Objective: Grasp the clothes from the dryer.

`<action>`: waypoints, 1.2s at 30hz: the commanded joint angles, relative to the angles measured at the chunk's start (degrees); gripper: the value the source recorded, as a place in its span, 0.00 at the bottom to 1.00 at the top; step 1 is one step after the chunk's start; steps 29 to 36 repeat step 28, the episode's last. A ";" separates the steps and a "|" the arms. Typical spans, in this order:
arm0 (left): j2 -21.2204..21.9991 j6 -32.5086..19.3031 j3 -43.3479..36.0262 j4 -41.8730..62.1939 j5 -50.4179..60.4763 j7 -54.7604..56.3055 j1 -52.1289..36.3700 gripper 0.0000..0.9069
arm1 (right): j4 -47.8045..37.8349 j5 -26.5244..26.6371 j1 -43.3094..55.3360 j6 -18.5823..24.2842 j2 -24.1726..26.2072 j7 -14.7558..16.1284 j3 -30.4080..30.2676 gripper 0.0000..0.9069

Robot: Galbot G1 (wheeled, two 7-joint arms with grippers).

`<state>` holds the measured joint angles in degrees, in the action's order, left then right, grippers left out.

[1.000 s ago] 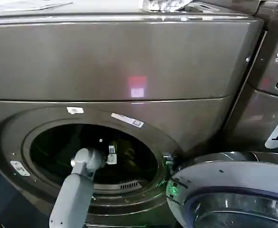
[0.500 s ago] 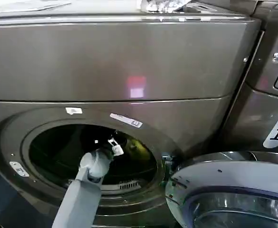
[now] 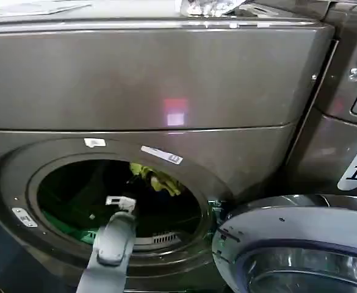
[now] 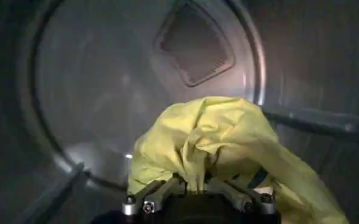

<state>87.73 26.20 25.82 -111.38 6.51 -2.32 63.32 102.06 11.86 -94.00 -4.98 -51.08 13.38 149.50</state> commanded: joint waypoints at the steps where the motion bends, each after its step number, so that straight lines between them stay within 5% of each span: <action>1: 0.93 1.04 1.50 -4.31 -5.32 2.14 3.87 0.00 | 0.00 1.46 0.13 -0.57 -0.08 -0.10 -0.25 1.00; 36: 0.99 0.35 1.29 -4.09 -6.30 1.73 4.60 0.00 | 1.14 3.00 0.33 -1.38 -0.66 1.71 0.40 1.00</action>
